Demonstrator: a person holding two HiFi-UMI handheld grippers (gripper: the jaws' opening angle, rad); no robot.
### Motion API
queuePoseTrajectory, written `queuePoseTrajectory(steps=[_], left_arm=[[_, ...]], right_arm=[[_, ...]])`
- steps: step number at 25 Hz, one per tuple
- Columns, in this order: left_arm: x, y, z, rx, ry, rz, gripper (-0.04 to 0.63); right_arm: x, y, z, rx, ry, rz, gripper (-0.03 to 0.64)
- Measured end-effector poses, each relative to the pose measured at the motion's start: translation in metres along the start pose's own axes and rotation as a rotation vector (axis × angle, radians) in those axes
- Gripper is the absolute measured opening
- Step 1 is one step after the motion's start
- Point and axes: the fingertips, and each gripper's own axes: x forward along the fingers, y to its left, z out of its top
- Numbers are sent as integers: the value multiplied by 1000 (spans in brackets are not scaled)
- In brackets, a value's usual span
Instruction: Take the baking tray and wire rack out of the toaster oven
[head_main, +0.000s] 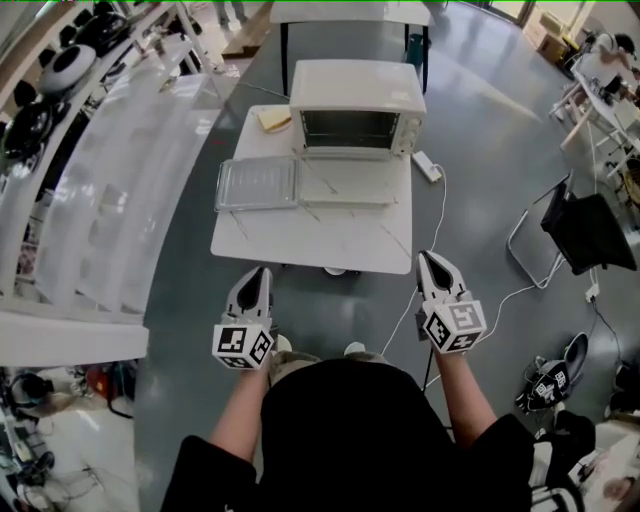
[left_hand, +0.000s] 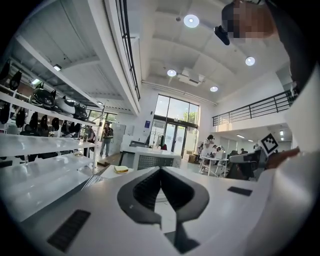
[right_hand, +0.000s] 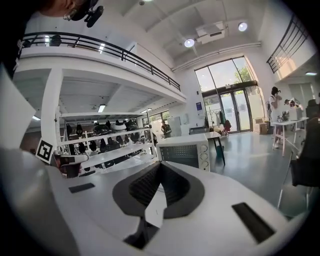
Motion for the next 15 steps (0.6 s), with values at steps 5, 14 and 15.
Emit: queuePoseTrajectory(steps=[5,14,15], left_arm=[[-13,1,6,4,-16,29,20],[-27,-12,2,5,-20,26,20],[-28,-14,3,5,-25,26,20]], right_arm=[[-10,18,5,-80,-6,-22,23],[-25,34,5,-151,-28,-41,23],[-26,35,5,-161,-30,-34,23]])
